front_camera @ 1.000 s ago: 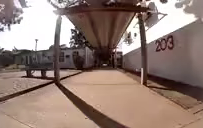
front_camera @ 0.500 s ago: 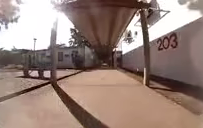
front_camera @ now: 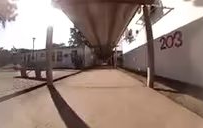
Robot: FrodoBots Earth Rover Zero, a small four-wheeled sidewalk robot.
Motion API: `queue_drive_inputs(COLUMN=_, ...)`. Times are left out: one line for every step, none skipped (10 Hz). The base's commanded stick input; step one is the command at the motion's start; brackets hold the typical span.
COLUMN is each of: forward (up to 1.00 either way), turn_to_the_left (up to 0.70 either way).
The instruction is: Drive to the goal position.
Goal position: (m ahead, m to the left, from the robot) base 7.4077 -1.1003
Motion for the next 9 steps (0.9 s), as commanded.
queue_drive_inputs(forward=0.5, turn_to_the_left=0.0)
queue_drive_inputs(forward=0.5, turn_to_the_left=0.0)
queue_drive_inputs(forward=0.5, turn_to_the_left=0.0)
queue_drive_inputs(forward=0.5, turn_to_the_left=0.0)
queue_drive_inputs(forward=0.5, turn_to_the_left=0.0)
queue_drive_inputs(forward=0.5, turn_to_the_left=0.0)
queue_drive_inputs(forward=0.5, turn_to_the_left=0.0)
queue_drive_inputs(forward=0.5, turn_to_the_left=0.0)
queue_drive_inputs(forward=0.5, turn_to_the_left=0.0)
